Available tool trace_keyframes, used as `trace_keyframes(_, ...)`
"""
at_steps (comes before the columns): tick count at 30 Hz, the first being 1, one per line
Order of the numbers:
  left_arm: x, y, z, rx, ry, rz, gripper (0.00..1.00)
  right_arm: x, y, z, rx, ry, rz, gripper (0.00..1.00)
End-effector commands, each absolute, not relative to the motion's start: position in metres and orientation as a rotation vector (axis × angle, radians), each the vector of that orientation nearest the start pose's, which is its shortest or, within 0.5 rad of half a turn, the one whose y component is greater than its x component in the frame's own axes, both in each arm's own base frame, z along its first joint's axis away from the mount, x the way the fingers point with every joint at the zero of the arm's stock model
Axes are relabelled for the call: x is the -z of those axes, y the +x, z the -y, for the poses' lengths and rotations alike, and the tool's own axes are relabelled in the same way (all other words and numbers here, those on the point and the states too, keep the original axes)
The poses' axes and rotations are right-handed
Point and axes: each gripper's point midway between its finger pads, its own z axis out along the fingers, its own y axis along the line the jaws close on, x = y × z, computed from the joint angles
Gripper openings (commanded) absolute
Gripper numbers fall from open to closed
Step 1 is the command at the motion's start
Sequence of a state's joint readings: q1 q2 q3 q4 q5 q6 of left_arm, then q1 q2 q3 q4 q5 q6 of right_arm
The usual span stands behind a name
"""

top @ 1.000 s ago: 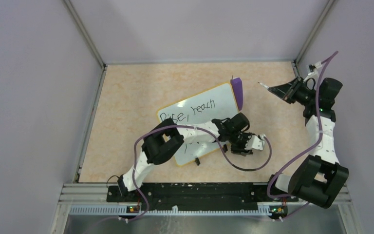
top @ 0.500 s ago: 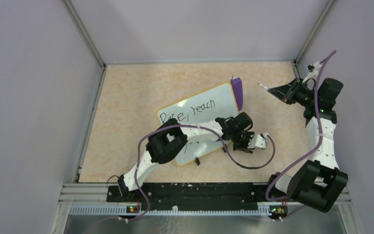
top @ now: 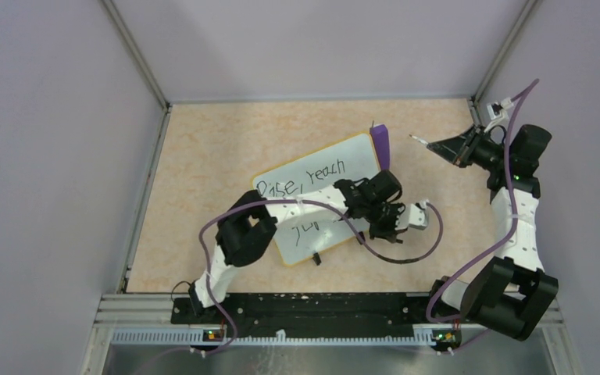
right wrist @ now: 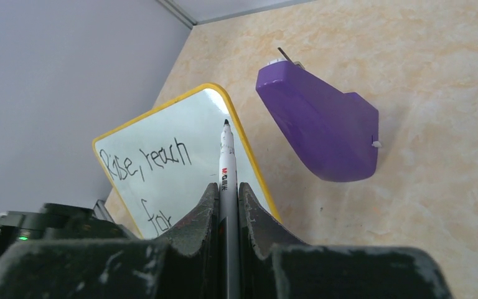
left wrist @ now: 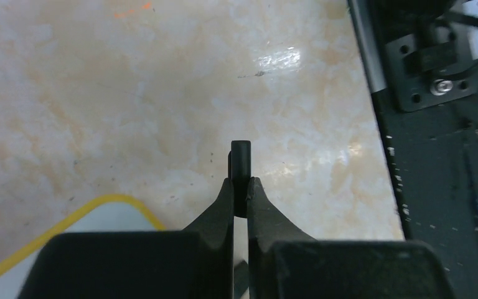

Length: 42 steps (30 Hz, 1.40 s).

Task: Write a sentence on the whiteboard
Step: Pick up the pen cap from the corner of the board, then insert the whiteboard marker without the cap into the pen cap.

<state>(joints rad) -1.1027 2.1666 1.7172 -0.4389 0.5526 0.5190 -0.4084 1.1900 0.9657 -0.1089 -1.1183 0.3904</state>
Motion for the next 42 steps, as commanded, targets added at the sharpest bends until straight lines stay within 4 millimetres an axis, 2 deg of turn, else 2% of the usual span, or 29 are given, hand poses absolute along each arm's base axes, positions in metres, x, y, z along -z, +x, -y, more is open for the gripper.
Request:
trace_keyframes(1, -0.176, 0.159, 0.493, -1.408, -2.680, 2.149, 0.00, -0.326, 0.326, -0.044, -1.020, -0.193, -1.717, 0.00)
trace_keyframes(4, -0.202, 0.164, 0.470, -1.392, -2.658, 2.223, 0.00, -0.334, 0.322, -0.049, -1.055, -0.228, -1.693, 0.00)
trace_keyframes(6, -0.216, 0.173, 0.451, -1.375, -2.607, 2.297, 0.00, -0.338, 0.318, -0.055, -1.095, -0.253, -1.682, 0.00)
trace_keyframes(8, -0.225, 0.187, 0.428, -1.364, -2.529, 2.383, 0.00, -0.339, 0.311, -0.067, -1.145, -0.303, -1.678, 0.00)
trace_keyframes(12, -0.255, 0.219, 0.374, -1.447, -2.407, 2.523, 0.00, -0.333, 0.296, -0.093, -1.222, -0.427, -1.692, 0.00)
trace_keyframes(15, -0.279, 0.247, 0.332, -1.461, -2.379, 2.671, 0.00, -0.328, 0.283, -0.110, -1.292, -0.509, -1.700, 0.00)
trace_keyframes(17, -0.291, 0.249, 0.313, -1.418, -2.458, 2.701, 0.00, -0.325, 0.273, -0.123, -1.347, -0.570, -1.699, 0.00)
trace_keyframes(20, -0.298, 0.242, 0.294, -1.351, -2.542, 2.720, 0.00, -0.314, 0.260, -0.142, -1.402, -0.632, -1.723, 0.00)
trace_keyframes(24, -0.297, 0.227, 0.279, -1.323, -2.582, 2.682, 0.00, -0.294, 0.244, -0.162, -1.434, -0.711, -1.783, 0.00)
trace_keyframes(28, -0.293, 0.218, 0.276, -1.346, -2.607, 2.624, 0.00, -0.284, 0.223, -0.183, -1.477, -0.815, -1.804, 0.00)
trace_keyframes(34, -0.291, 0.219, 0.279, -1.351, -2.649, 2.578, 0.00, -0.282, 0.211, -0.197, -1.512, -0.861, -1.822, 0.00)
trace_keyframes(42, -0.286, 0.213, 0.288, -1.418, -2.635, 2.505, 0.00, -0.288, 0.210, -0.211, -1.535, -0.863, -1.834, 0.00)
